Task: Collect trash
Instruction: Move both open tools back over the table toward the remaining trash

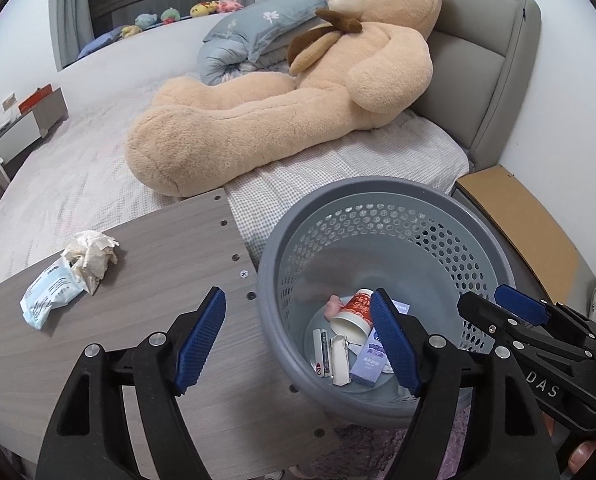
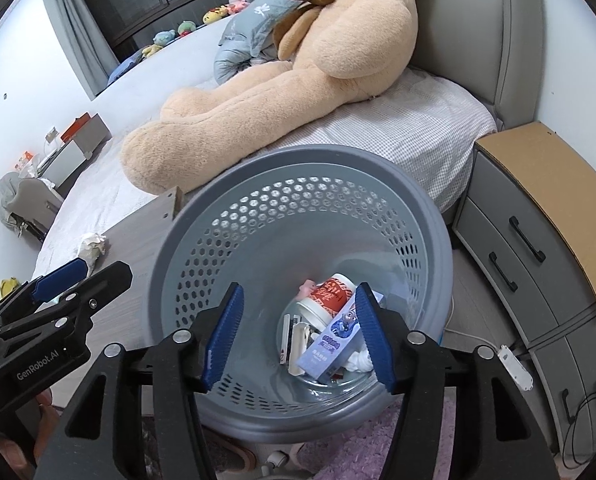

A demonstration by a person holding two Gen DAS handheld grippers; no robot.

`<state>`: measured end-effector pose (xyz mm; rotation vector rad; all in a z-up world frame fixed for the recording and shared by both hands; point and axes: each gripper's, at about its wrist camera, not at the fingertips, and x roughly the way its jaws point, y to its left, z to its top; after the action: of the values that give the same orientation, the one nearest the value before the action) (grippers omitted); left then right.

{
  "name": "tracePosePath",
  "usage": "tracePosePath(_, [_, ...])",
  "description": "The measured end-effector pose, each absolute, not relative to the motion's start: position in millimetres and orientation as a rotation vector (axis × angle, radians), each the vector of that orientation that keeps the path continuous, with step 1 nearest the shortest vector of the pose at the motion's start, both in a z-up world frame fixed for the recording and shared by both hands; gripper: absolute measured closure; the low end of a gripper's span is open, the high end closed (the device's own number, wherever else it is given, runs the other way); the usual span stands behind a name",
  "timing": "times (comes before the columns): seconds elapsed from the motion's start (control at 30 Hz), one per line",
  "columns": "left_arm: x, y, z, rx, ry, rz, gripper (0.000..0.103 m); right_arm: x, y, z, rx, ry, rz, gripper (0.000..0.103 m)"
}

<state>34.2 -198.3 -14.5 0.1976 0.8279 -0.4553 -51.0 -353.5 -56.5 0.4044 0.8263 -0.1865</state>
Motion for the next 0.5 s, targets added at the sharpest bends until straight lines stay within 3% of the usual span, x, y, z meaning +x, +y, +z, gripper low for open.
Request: tracePosePath(0.5, [12.5, -130.4, -9.3, 0.122, 0.781, -0.408, 0.024, -57.8, -296.1, -45.5, 0.326, 0.809, -0.127, 0.041])
